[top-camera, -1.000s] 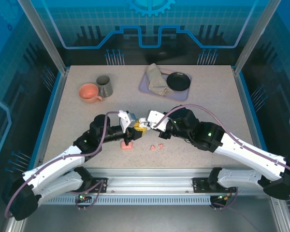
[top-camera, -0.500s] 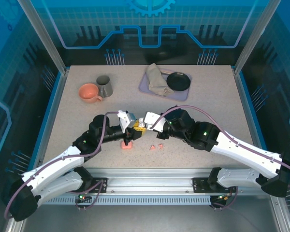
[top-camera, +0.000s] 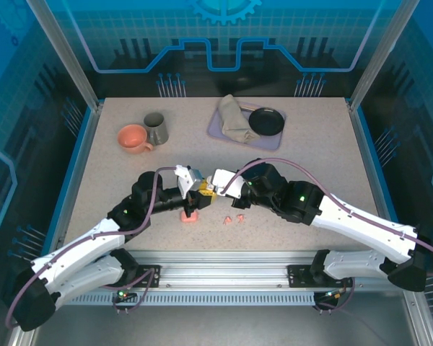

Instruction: Insert the wireless bluetooth earbuds into the charging case

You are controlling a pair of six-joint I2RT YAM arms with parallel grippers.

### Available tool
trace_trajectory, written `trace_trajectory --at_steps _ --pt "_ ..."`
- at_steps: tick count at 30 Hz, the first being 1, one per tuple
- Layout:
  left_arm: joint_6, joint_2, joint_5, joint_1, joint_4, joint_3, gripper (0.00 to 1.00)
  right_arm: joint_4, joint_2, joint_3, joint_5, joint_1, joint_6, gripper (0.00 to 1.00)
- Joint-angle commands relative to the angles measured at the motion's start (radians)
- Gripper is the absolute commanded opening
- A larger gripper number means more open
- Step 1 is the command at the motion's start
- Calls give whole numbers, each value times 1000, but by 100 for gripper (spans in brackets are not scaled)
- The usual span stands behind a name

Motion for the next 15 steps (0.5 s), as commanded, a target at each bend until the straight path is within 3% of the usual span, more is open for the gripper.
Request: trace_trajectory --at_steps 1,15 --pt "25 -21 20 -6 22 21 0 -46 -17 25 -37 17 24 21" --pt "26 -22 19 -5 29 15 0 -57 -19 20 -101 16 56 24"
